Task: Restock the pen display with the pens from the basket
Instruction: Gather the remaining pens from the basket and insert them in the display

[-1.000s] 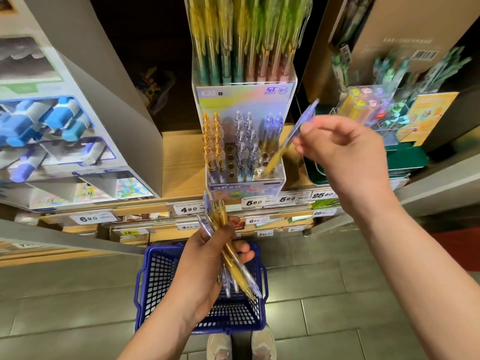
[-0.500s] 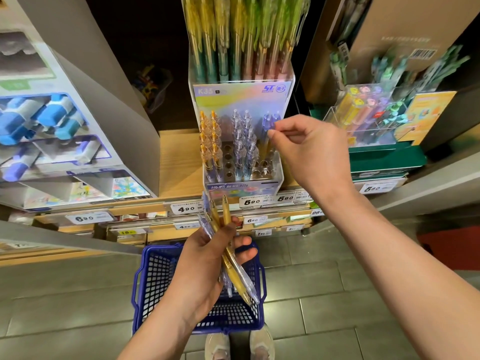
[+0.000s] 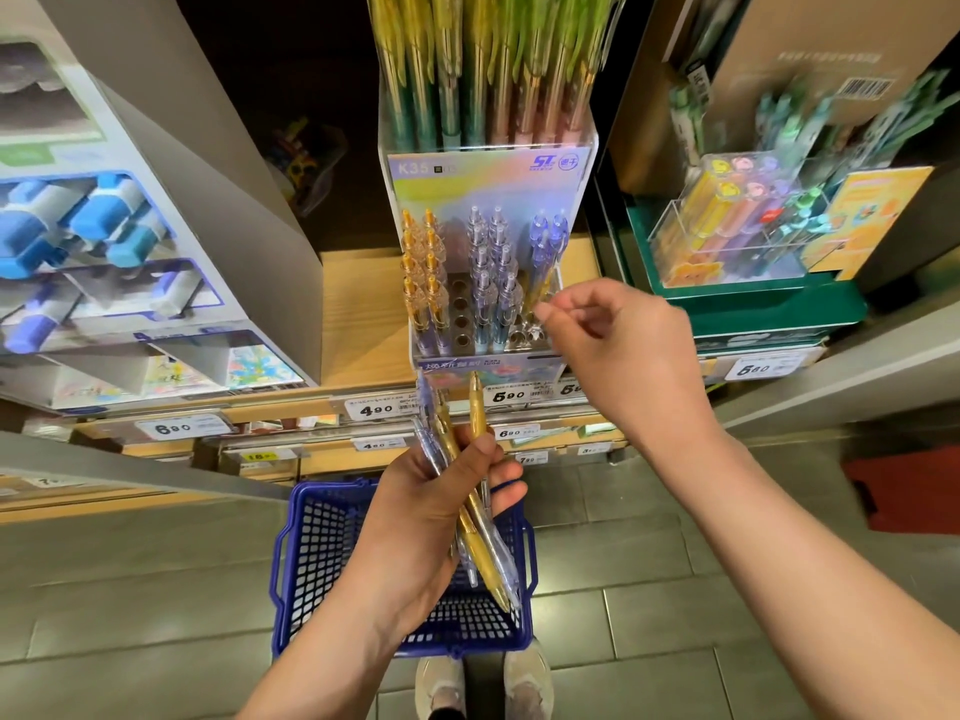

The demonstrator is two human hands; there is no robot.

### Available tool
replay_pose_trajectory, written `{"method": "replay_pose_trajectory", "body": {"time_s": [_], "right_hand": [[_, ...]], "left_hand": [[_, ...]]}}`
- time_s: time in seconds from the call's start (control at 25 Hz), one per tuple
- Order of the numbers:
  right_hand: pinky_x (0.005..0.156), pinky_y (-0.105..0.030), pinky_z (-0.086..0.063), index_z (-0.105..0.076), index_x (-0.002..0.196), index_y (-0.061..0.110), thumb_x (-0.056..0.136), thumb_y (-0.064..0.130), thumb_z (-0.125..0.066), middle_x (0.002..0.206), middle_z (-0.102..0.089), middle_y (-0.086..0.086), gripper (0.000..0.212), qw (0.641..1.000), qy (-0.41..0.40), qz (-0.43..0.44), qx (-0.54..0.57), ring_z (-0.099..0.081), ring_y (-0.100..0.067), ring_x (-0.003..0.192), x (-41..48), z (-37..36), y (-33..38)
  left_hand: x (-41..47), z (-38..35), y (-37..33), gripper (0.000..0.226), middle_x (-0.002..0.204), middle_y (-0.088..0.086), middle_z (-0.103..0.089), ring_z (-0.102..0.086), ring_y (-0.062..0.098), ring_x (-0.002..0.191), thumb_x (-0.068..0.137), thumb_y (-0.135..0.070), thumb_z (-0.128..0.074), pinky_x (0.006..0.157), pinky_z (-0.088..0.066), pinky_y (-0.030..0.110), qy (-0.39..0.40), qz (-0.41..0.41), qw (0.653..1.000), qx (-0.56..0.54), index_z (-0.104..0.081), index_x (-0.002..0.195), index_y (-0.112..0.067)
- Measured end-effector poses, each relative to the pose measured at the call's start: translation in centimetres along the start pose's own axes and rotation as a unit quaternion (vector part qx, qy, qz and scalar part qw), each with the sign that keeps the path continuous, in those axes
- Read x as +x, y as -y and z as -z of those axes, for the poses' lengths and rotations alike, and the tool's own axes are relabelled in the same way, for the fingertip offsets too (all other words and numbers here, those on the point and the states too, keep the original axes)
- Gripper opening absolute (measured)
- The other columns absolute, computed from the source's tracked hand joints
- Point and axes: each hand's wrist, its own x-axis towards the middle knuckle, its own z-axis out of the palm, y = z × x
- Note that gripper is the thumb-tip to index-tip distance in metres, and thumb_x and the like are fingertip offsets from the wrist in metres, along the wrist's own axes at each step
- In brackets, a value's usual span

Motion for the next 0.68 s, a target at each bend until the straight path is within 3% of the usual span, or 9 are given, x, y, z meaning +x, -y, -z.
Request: {"method": "replay_pose_trajectory", "body": {"time_s": [0.12, 0.2, 0.24, 0.32, 0.44, 0.52, 0.68], "right_hand": [[0.062, -0.001, -0.042, -0.074, 0.091, 0.039, 0.085, 0.06, -0.067, 0.084, -0.071, 0.025, 0.024, 0.98, 0.184, -0.067, 0.04, -0.063, 0.012, 0.076, -2.8, -0.4, 0.6], [0.059, -0.002, -0.042, -0.073, 0.092, 0.037, 0.087, 0.057, -0.068, 0.082, -0.071, 0.026, 0.022, 0.95, 0.29, -0.096, 0.06, -0.064, 0.011, 0.069, -3.8, -1.0, 0.5], [0.059, -0.003, -0.044, -0.073, 0.091, 0.032, 0.089, 0.049, -0.069, 0.079, -0.072, 0.022, 0.017, 0.944, 0.304, -0.1, 0.084, -0.064, 0.008, 0.066, -4.0, -1.1, 0.4], [0.065, -0.011, -0.049, -0.074, 0.092, 0.023, 0.092, 0.034, -0.071, 0.075, -0.07, 0.012, 0.011, 0.938, 0.273, -0.125, 0.17, -0.063, 0.0, 0.067, -3.5, -0.6, 0.2], [0.076, -0.025, -0.057, -0.071, 0.096, 0.01, 0.095, 0.021, -0.067, 0.077, -0.07, -0.002, 0.012, 0.916, 0.155, -0.177, 0.326, -0.066, -0.012, 0.074, -3.0, 0.8, -0.7], [0.079, -0.026, -0.059, -0.07, 0.097, 0.007, 0.093, 0.012, -0.068, 0.079, -0.074, -0.006, 0.007, 0.88, 0.097, -0.217, 0.41, -0.072, -0.017, 0.079, -3.4, 1.4, -1.4], [0.082, -0.027, -0.06, -0.071, 0.096, 0.004, 0.079, 0.015, -0.074, 0.087, -0.076, -0.009, 0.02, 0.858, 0.114, -0.263, 0.426, -0.076, -0.024, 0.088, -6.5, 0.4, -1.8]], "left_hand": [[0.0, -0.1, -0.2, 0.027, 0.09, 0.016, -0.072, -0.074, 0.027, 0.082, 0.074, -0.02, -0.077, 0.075, -0.062, 0.036, 0.024, 0.001, 1.0, 0.007, -0.076, 0.095, -0.003], [-0.1, -0.1, 0.0, 0.028, 0.095, 0.017, -0.073, -0.074, 0.026, 0.084, 0.077, -0.022, -0.075, 0.076, -0.062, 0.035, 0.04, -0.001, 0.999, 0.017, -0.078, 0.099, -0.005], [-0.1, -0.1, 0.2, 0.028, 0.099, 0.018, -0.074, -0.075, 0.028, 0.087, 0.079, -0.023, -0.074, 0.077, -0.062, 0.035, 0.04, -0.006, 0.999, 0.021, -0.078, 0.101, -0.006], [0.1, 0.2, 0.6, 0.03, 0.108, 0.02, -0.075, -0.075, 0.032, 0.099, 0.086, -0.025, -0.07, 0.082, -0.061, 0.036, 0.022, -0.031, 0.999, 0.03, -0.075, 0.108, -0.004], [0.4, 1.3, 0.6, 0.032, 0.118, 0.019, -0.074, -0.073, 0.034, 0.107, 0.094, -0.025, -0.063, 0.084, -0.062, 0.039, -0.024, -0.052, 0.998, 0.008, -0.066, 0.118, -0.004], [0.5, 1.7, 0.3, 0.031, 0.118, 0.02, -0.073, -0.076, 0.028, 0.096, 0.093, -0.027, -0.063, 0.073, -0.063, 0.035, -0.042, -0.046, 0.998, -0.01, -0.067, 0.116, -0.007], [0.4, 1.2, 0.5, 0.04, 0.115, 0.017, -0.071, -0.063, 0.015, 0.063, 0.091, -0.028, -0.066, 0.056, -0.055, 0.025, -0.028, -0.06, 0.997, -0.039, -0.065, 0.12, 0.001]]}}
